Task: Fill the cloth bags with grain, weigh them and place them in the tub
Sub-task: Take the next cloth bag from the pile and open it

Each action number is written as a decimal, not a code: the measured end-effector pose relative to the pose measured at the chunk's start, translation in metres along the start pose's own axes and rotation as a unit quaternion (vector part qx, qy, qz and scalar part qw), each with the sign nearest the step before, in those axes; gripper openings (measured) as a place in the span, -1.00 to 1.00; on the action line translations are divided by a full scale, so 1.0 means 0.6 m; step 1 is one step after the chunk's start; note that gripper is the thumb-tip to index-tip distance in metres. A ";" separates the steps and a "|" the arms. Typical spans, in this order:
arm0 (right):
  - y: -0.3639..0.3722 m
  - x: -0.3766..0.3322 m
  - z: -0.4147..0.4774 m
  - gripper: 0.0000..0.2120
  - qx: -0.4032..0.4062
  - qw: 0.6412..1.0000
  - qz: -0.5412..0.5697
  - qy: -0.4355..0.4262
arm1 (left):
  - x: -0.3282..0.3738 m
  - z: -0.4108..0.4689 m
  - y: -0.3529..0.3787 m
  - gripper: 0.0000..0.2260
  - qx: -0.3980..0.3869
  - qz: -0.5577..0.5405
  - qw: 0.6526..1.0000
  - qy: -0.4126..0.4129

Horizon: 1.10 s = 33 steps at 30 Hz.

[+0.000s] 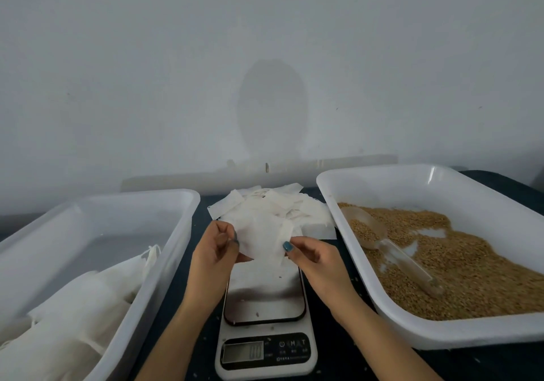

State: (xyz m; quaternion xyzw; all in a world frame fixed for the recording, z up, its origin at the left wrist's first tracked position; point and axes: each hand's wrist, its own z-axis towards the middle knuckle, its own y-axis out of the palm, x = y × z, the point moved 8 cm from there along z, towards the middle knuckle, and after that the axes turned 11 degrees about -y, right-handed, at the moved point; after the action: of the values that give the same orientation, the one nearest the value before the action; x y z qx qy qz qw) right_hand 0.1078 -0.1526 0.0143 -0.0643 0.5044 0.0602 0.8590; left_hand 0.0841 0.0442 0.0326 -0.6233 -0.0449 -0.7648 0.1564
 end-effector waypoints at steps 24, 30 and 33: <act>0.006 -0.013 -0.002 -0.82 -0.021 1.000 -0.003 -0.014 | 0.045 -0.042 0.048 -0.02 -0.074 0.276 0.945 0.156; 0.016 -0.030 -0.006 -0.79 -0.026 0.999 -0.006 -0.043 | 0.084 -0.068 0.054 -0.23 0.034 0.391 0.872 0.292; 0.020 -0.043 -0.010 -0.74 -0.024 0.997 -0.018 -0.074 | 0.091 -0.075 0.054 -0.37 0.043 0.404 0.855 0.322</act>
State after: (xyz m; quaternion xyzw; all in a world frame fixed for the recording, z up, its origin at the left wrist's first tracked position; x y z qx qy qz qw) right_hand 0.0884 -0.1429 0.0334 -0.0894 0.4365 0.0613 0.8932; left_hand 0.0418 -0.0086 0.0714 -0.2978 0.2314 -0.7897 0.4839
